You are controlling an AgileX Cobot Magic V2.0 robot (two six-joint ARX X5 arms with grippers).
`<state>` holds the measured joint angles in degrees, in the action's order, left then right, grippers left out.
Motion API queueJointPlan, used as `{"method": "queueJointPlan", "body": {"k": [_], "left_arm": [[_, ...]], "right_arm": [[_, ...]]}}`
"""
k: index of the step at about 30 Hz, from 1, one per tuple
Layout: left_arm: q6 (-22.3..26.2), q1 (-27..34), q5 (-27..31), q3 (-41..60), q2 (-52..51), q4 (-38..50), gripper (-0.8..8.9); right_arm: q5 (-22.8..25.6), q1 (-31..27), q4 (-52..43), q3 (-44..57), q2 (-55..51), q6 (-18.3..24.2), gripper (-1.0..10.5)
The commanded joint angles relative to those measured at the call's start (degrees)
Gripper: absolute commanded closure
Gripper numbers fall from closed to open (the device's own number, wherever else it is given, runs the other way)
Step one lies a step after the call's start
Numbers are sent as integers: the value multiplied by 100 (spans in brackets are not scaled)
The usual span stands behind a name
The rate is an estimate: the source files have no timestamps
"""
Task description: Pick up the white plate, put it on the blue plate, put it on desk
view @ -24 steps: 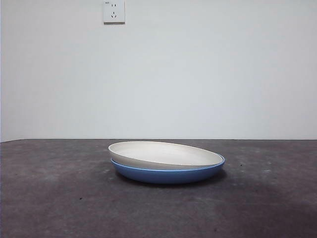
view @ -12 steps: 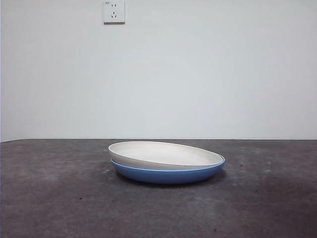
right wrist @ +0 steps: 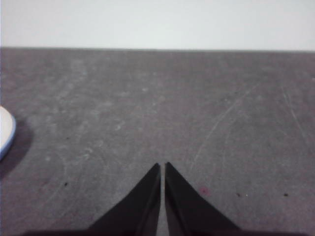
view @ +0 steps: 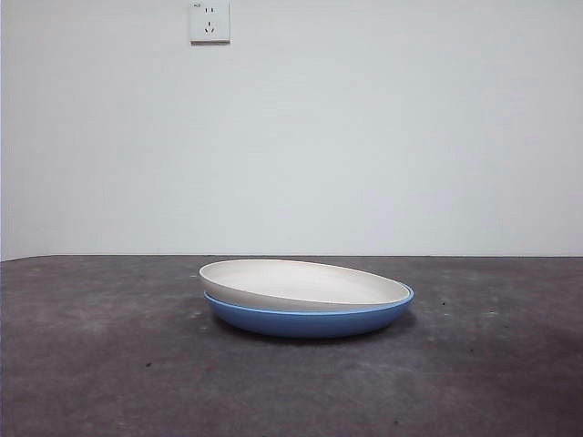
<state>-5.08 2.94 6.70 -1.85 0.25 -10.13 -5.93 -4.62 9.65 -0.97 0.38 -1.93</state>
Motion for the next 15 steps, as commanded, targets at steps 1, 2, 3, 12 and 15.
{"method": "queueJointPlan", "body": {"k": [1, 2, 3, 12, 15], "left_arm": [[-13, 15, 13, 116, -7, -22, 804], [-13, 13, 13, 116, -7, -22, 804], [-13, 15, 13, 116, -7, -22, 804], [-13, 15, 13, 116, -7, -22, 804], [-13, 15, 13, 116, -7, -22, 804]], "right_arm": [[2, -11, 31, 37, -17, -92, 939], [0, -11, 31, 37, -17, -92, 938], [2, -11, 20, 37, -17, -90, 939], [2, -9, -72, 33, -17, -83, 938], [2, -9, -72, 33, -17, -83, 938]]}}
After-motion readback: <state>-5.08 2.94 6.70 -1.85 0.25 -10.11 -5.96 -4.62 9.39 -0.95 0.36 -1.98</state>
